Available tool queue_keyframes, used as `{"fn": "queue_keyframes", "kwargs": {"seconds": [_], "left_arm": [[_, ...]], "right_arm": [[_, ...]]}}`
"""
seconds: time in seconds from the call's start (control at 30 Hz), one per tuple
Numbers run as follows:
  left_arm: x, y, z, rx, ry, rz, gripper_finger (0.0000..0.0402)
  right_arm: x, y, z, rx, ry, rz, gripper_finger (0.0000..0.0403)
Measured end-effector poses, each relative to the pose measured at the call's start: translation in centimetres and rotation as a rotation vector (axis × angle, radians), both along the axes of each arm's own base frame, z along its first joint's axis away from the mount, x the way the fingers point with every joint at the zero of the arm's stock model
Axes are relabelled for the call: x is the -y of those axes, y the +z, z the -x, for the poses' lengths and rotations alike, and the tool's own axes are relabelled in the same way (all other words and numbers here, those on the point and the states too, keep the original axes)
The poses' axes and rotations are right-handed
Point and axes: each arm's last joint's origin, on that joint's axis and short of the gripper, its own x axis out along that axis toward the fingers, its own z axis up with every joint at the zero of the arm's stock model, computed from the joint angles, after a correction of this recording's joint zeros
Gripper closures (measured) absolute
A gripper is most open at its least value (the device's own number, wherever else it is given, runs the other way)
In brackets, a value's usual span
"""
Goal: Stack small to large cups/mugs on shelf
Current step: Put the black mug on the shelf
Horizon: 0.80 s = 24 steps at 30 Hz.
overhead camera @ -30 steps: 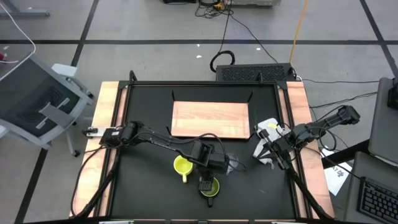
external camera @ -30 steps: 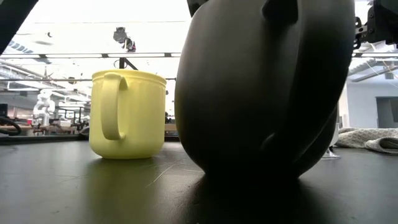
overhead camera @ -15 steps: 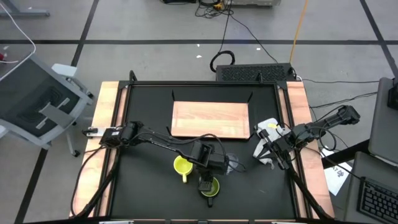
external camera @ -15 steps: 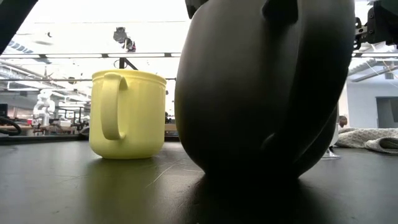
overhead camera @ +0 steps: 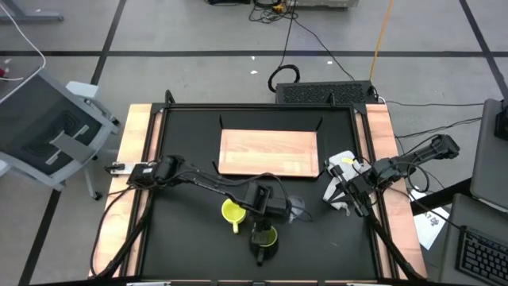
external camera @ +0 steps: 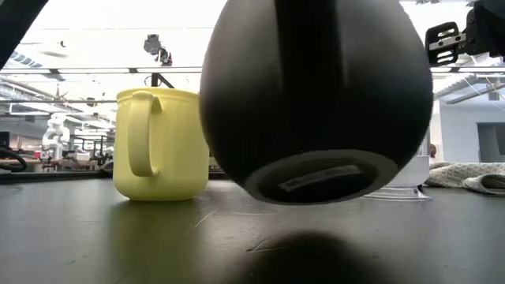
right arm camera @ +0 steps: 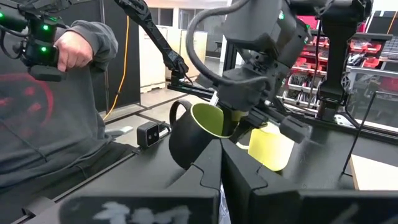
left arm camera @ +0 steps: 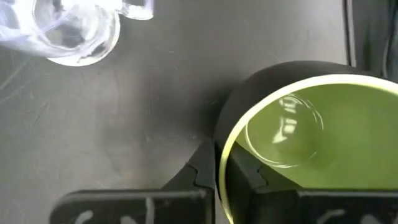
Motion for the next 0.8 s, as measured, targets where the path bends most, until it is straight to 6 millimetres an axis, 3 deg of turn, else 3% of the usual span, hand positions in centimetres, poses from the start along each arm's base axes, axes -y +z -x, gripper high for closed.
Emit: {"fn": "queue_keyframes", "kwargs": {"seconds": [0.2, 0.53, 0.8], "left_arm": [[0.0, 0.4, 0.2, 0.029, -0.015, -0.070, 0.0389], [-0.7, 3.6, 1.9, 0.055, -0.027, -0.178, 0.0389], [-1.7, 8.3, 3.6, 0.193, -0.040, -0.253, 0.0389]], "right_arm": [[0.0, 0.0, 0.0, 0.000, 0.000, 0.000, 0.0403], [0.0, 0.0, 0.0, 0.001, 0.000, -0.001, 0.0403], [0.0, 0.3, 0.0, 0.029, 0.000, -0.013, 0.0403]]}}
